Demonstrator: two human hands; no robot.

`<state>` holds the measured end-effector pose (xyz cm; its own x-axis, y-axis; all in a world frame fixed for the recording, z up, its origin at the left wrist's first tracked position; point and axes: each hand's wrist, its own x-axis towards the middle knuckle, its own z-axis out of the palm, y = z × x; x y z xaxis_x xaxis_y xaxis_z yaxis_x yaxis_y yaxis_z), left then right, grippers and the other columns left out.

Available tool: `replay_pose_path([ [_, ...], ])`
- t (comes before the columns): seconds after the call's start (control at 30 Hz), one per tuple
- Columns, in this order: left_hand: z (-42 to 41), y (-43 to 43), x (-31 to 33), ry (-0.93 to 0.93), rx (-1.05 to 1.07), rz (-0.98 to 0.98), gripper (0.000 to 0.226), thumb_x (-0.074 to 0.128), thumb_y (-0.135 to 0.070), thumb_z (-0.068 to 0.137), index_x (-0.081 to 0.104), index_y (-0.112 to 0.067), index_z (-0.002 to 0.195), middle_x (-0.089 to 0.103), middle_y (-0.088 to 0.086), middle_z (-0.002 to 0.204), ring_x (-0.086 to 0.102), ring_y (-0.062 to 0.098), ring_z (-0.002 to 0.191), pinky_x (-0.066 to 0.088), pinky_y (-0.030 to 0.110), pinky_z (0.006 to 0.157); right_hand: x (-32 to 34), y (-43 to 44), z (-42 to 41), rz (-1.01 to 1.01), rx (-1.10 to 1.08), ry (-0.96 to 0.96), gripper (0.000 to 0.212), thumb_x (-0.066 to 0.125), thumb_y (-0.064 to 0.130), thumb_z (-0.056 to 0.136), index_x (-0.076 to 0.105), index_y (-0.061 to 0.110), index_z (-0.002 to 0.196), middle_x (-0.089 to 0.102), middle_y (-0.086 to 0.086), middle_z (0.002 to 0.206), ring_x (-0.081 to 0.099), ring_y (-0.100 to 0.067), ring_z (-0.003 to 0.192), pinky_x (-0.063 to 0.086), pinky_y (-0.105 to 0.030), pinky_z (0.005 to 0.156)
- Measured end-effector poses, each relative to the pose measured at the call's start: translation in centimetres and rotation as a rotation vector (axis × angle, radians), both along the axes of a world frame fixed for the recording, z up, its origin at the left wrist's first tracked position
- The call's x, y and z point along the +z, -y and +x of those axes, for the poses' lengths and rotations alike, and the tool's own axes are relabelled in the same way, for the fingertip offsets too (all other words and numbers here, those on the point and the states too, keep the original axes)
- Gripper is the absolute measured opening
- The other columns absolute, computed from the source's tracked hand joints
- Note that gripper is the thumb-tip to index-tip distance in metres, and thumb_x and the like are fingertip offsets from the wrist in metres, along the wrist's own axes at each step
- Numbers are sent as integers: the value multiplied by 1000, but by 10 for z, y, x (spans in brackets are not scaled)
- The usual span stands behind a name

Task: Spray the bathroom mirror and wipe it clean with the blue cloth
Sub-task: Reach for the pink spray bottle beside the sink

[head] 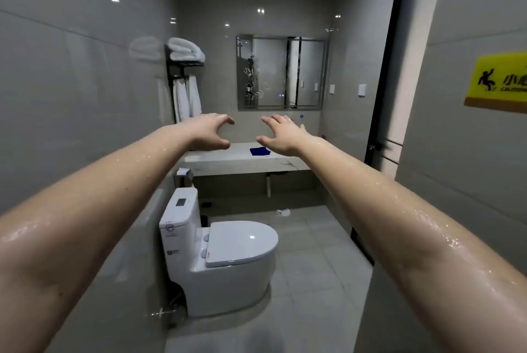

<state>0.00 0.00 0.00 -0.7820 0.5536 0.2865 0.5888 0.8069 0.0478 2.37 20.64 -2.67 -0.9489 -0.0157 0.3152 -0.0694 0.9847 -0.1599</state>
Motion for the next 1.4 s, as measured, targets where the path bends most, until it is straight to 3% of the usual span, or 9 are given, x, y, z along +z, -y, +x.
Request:
replay_pose_path([
  [0.3, -114, -74, -47, -6, 20, -57, 65, 63, -29, 84, 32, -23, 141, 43, 5, 141, 48, 26, 120, 42, 41, 100, -32, -83, -117, 43, -71, 74, 69, 41, 57, 92, 10, 36, 149, -1, 1, 160, -4, -26, 146, 4, -64, 112],
  [0.53, -231, -165, -63, 94, 33, -3, 67, 64, -28, 83, 32, -21, 142, 40, 4, 145, 42, 24, 129, 38, 42, 106, -58, -181, -219, 86, -67, 188, 70, 40, 57, 92, 9, 34, 150, -3, 1, 160, -4, -26, 146, 10, -62, 113],
  [0.67, -292, -214, -79, 177, 22, 34, 69, 66, -26, 83, 31, -18, 142, 39, 6, 146, 40, 24, 131, 35, 33, 106, -66, -230, -273, 1, -101, 143, 67, 42, 51, 93, 14, 30, 150, 5, 0, 159, 6, -23, 146, 13, -56, 115],
  [0.8, -348, -247, -108, 256, 30, -61, 74, 68, -29, 82, 27, -23, 143, 36, 4, 148, 40, 23, 131, 36, 38, 107, -104, -259, -318, 7, -65, 205, 62, 45, 48, 93, 22, 29, 148, 8, -2, 159, 6, -23, 146, 10, -60, 114],
  [1.0, -443, -308, -134, 250, -31, -70, 55, 58, -33, 88, 37, -23, 138, 39, 1, 145, 42, 21, 128, 37, 37, 106, -142, -311, -393, -49, -142, 278, 63, 40, 56, 93, 20, 32, 148, 1, 1, 160, -4, -25, 146, 5, -63, 112],
  [1.13, -512, -340, -157, 279, -75, -106, 56, 58, -34, 88, 37, -24, 139, 40, 1, 145, 42, 21, 128, 37, 39, 106, -152, -342, -452, -43, -204, 300, 65, 37, 60, 92, 18, 33, 148, -3, 0, 160, -6, -27, 146, 4, -63, 113],
  [1.4, -691, -407, -127, 238, -137, -4, 61, 61, -27, 87, 34, -19, 141, 42, 4, 143, 43, 23, 127, 38, 35, 104, -125, -399, -622, -50, -278, 232, 67, 35, 61, 92, 14, 33, 149, -1, 1, 160, -2, -28, 146, 11, -61, 112],
])
